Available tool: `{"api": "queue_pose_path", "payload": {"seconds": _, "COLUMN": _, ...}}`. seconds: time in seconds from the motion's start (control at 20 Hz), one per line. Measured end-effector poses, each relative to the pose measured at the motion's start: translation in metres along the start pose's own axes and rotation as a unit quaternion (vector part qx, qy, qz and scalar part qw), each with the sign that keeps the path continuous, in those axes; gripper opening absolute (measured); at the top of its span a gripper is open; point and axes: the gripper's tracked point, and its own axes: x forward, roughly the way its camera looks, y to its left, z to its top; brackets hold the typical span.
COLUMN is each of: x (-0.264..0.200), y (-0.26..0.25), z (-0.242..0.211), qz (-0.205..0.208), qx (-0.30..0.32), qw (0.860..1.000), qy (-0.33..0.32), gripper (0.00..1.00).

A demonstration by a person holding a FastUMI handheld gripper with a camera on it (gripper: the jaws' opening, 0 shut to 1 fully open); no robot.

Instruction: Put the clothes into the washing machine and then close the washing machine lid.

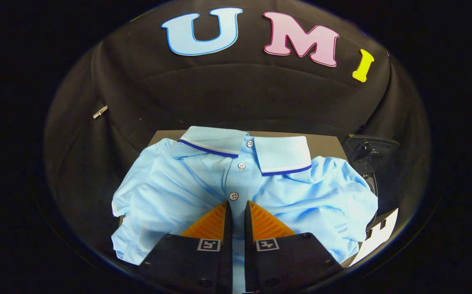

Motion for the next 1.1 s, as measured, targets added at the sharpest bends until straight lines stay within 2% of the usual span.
{"api": "queue_pose_path", "payload": {"seconds": 0.05, "x": -0.001, "y": 0.000, "z": 0.002, "qz": 0.008, "qx": -0.006, "qw": 1.000, "qy": -0.007, "gripper": 0.09}}
{"api": "queue_pose_path", "payload": {"seconds": 0.1, "x": 0.000, "y": 0.000, "z": 0.001, "qz": 0.017, "qx": 0.000, "qw": 1.000, "qy": -0.010, "gripper": 0.09}}
{"api": "queue_pose_path", "payload": {"seconds": 0.25, "x": -0.009, "y": 0.001, "z": 0.005, "qz": 0.061, "qx": 0.073, "qw": 0.995, "qy": -0.008, "gripper": 0.09}}
{"api": "queue_pose_path", "payload": {"seconds": 0.45, "x": -0.024, "y": -0.002, "z": 0.014, "qz": 0.108, "qx": 0.096, "qw": 0.989, "qy": -0.008, "gripper": 0.09}}
{"api": "queue_pose_path", "payload": {"seconds": 0.85, "x": -0.060, "y": -0.019, "z": 0.028, "qz": 0.152, "qx": 0.103, "qw": 0.983, "qy": -0.032, "gripper": 0.09}}
{"api": "queue_pose_path", "payload": {"seconds": 1.1, "x": -0.088, "y": -0.046, "z": 0.042, "qz": 0.181, "qx": 0.121, "qw": 0.975, "qy": -0.052, "gripper": 0.08}}
